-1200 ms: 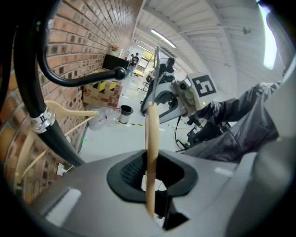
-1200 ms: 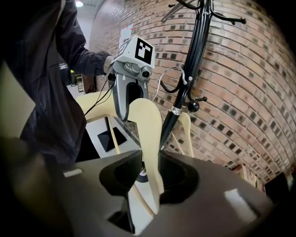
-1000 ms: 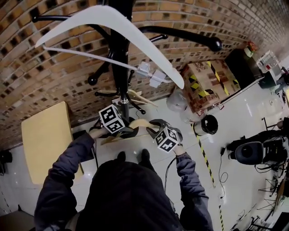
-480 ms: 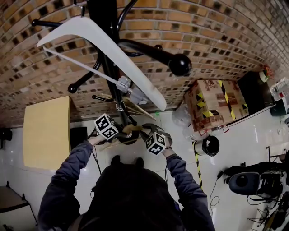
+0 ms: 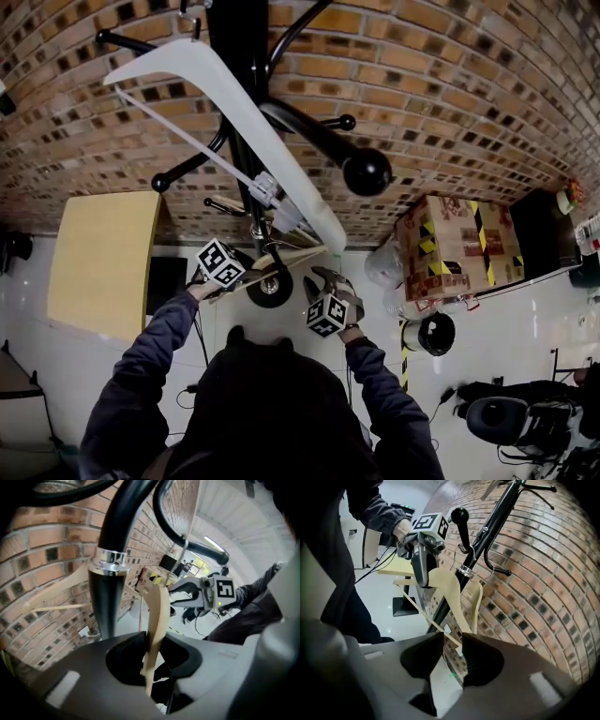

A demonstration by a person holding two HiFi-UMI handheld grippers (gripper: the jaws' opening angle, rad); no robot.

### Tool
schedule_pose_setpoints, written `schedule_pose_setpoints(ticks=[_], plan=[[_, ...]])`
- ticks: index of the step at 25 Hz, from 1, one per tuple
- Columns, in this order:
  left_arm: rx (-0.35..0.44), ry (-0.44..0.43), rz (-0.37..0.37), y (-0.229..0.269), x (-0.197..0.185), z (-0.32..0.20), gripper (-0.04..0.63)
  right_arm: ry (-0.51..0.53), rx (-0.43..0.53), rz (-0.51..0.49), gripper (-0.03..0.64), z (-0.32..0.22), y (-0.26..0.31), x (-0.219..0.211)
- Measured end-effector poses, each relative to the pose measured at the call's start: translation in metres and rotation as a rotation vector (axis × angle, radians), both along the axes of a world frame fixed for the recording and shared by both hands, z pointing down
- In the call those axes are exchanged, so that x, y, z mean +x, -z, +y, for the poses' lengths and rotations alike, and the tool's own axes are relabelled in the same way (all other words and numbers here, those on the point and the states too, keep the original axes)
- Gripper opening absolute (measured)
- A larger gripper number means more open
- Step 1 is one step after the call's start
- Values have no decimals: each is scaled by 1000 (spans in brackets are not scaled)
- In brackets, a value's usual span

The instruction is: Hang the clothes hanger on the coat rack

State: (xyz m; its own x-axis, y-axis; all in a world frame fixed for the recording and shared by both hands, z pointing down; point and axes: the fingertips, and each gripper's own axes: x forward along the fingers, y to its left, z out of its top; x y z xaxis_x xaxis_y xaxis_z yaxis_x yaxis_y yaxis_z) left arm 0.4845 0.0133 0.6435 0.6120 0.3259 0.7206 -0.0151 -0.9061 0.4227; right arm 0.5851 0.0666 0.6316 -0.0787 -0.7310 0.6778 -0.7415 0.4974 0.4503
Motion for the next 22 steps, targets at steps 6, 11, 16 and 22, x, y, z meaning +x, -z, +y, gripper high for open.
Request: schedule_pose_setpoints(ticks=[6,11,16,22], plan=[[23,83,-6,-7,-3,-22,175,-55,34,-109,107,17,26,4],[59,114,-25,-4,-12,-27,203,-110,65,-252,106,36,54,9],[99,182,-19,8,-35,-21,219,-135,93,-369,83,63,76,10],[162,412,146,63,-60,9,221,-162,146,-469,49,90,97,2]])
